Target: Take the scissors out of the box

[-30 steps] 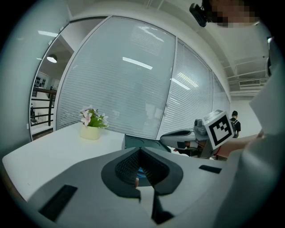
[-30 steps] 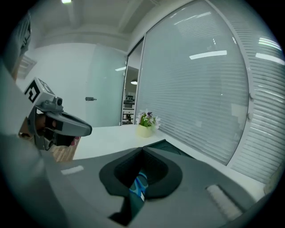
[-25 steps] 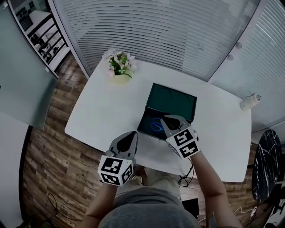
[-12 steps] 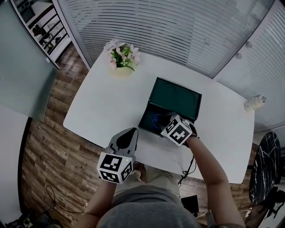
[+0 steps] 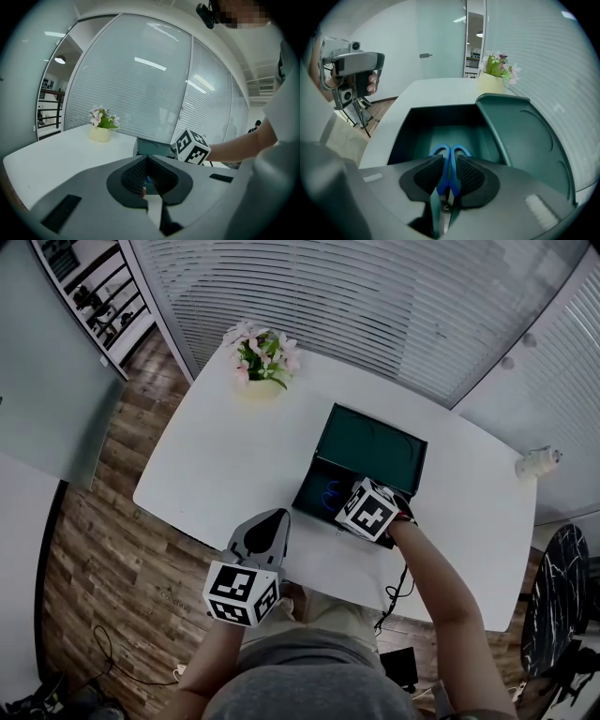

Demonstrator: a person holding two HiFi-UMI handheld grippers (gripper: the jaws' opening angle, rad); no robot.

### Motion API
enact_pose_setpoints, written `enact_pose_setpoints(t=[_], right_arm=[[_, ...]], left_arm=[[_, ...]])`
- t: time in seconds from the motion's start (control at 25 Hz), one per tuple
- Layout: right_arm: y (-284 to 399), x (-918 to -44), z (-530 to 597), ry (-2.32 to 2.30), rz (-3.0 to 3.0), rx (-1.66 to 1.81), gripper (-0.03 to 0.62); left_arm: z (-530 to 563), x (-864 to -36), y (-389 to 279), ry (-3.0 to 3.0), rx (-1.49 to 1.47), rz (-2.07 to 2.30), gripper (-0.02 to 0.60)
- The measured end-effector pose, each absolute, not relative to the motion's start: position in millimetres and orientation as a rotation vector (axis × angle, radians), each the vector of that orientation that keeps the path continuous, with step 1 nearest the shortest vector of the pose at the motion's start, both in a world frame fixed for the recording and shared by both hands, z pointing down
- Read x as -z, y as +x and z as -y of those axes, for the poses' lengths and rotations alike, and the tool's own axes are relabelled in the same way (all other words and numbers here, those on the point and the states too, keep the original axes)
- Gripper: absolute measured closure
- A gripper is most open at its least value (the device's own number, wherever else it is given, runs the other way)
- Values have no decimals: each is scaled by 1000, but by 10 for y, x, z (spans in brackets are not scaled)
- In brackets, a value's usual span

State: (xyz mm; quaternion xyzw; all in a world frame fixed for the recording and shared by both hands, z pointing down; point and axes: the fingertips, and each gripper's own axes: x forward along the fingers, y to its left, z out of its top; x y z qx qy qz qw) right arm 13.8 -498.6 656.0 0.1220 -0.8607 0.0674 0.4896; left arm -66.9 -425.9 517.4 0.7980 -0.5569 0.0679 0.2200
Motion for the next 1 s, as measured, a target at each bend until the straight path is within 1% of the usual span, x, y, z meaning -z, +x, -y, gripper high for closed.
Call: enact_pose_setpoints(t=[0.16,0.4,1.0], right_arm=[[150,-6559,4963,299,2079,-179,501],[125,-6481,4939,331,2089,-151,503],[156,-5709,4726,638,2226,-28,507]], left_arm=[[4237,-5141,-661,2215,-184,1539,577],[4161,-5078,-732,2214,-180,1550,577],[3690,-4914,-764,2268,-169,1502,577]])
